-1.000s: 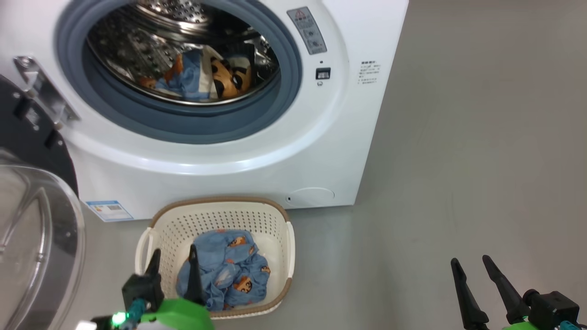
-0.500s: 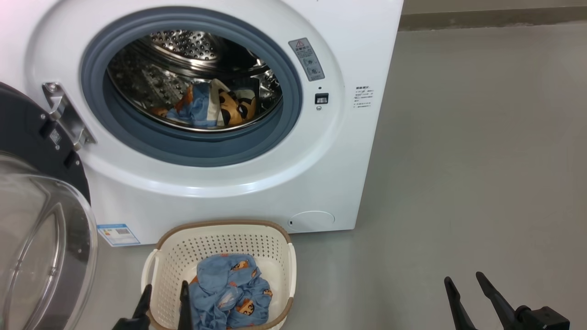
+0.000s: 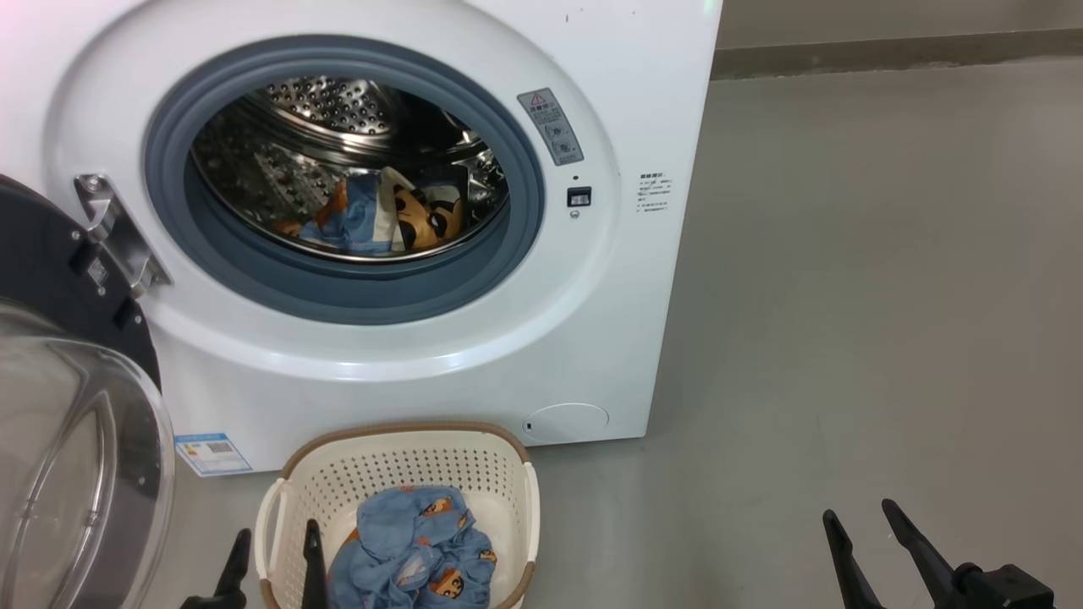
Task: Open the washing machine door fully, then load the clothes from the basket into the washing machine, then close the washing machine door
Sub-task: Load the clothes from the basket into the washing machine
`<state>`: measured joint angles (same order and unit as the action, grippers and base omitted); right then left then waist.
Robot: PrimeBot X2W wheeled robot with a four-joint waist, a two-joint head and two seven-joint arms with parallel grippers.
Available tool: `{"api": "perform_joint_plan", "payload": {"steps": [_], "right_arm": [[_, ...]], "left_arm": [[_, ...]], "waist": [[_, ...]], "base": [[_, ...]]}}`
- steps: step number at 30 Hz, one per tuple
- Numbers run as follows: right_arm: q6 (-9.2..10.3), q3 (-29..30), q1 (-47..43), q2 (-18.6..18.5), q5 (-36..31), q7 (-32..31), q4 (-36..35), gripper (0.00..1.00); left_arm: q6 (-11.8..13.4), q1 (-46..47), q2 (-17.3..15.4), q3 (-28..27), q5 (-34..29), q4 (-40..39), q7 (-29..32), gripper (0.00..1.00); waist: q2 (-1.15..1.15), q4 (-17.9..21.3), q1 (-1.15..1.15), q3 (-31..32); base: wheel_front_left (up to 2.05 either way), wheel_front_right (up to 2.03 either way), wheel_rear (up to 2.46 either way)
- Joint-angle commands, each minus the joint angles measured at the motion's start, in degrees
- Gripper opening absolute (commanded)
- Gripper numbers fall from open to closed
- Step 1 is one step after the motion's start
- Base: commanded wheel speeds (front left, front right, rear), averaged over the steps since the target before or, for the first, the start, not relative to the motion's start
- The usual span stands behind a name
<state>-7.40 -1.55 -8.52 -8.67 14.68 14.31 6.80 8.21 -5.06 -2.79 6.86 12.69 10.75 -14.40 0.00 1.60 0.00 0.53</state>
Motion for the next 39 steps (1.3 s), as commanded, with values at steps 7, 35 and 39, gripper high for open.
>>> {"api": "perform_joint_plan", "payload": {"steps": [7, 35, 39], "right_arm": [[-0.09, -1.06, -0.17, -0.97, -0.31, 0.69, -1.62, 1.0], [-0.09, -0.09, -1.51, -0.26, -1.03, 0.69, -2.26, 1.0], [-0.09, -0.12, -0.99, -0.09, -0.75, 0.69, -2.26, 1.0]], "left_arm": [[-0.73, 0.69, -0.11, -2.57, -0.78, -1.81, -0.6, 1.0], [-1.11, -2.11, -0.1, -2.19, -3.27, -3.19, -0.6, 1.0], [-1.21, -1.81, -0.1, -1.98, -3.6, -2.43, -0.6, 1.0]], "waist": [[0.0, 0.0, 0.0, 0.73], [0.0, -0.09, 0.0, 1.11], [0.0, 0.65, 0.0, -0.12]], "base": [[0.0, 0.0, 0.0], [0.0, 0.0, 0.0], [0.0, 0.0, 0.0]]}}
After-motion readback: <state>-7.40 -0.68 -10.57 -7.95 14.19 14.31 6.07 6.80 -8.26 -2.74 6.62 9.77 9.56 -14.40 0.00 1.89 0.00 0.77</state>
